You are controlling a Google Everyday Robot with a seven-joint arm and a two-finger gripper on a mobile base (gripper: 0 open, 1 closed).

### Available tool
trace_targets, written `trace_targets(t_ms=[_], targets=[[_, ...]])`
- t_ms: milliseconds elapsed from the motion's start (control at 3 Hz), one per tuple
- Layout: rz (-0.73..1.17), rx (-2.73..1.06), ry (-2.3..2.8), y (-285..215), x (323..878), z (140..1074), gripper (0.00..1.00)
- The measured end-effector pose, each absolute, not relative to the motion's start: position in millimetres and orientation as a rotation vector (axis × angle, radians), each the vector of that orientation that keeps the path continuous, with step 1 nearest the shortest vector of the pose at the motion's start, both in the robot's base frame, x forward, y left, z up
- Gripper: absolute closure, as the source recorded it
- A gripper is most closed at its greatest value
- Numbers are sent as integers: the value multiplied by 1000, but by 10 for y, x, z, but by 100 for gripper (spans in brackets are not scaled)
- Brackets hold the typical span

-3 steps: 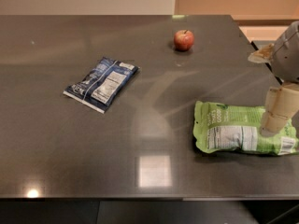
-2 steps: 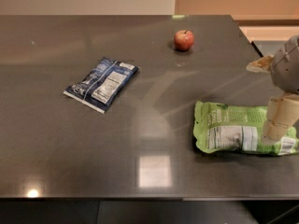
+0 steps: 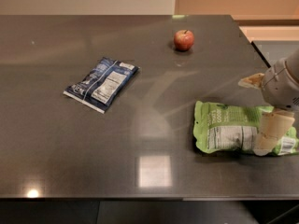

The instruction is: Move green rice chip bag near blue chip bag

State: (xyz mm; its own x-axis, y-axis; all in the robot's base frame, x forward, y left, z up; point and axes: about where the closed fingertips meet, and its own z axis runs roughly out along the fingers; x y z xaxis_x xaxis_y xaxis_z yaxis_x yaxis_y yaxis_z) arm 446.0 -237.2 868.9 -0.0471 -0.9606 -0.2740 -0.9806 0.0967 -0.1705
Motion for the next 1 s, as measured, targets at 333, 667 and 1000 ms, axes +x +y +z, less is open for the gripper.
trace_targets(t_ms=[333,667,1000], targets=[[92,-1921,2073,-2381,4482,8580,24],[93,-1928,2082,-2399,4472,8520,47],[86,-1936,2073,-2353,4491,8582,71]])
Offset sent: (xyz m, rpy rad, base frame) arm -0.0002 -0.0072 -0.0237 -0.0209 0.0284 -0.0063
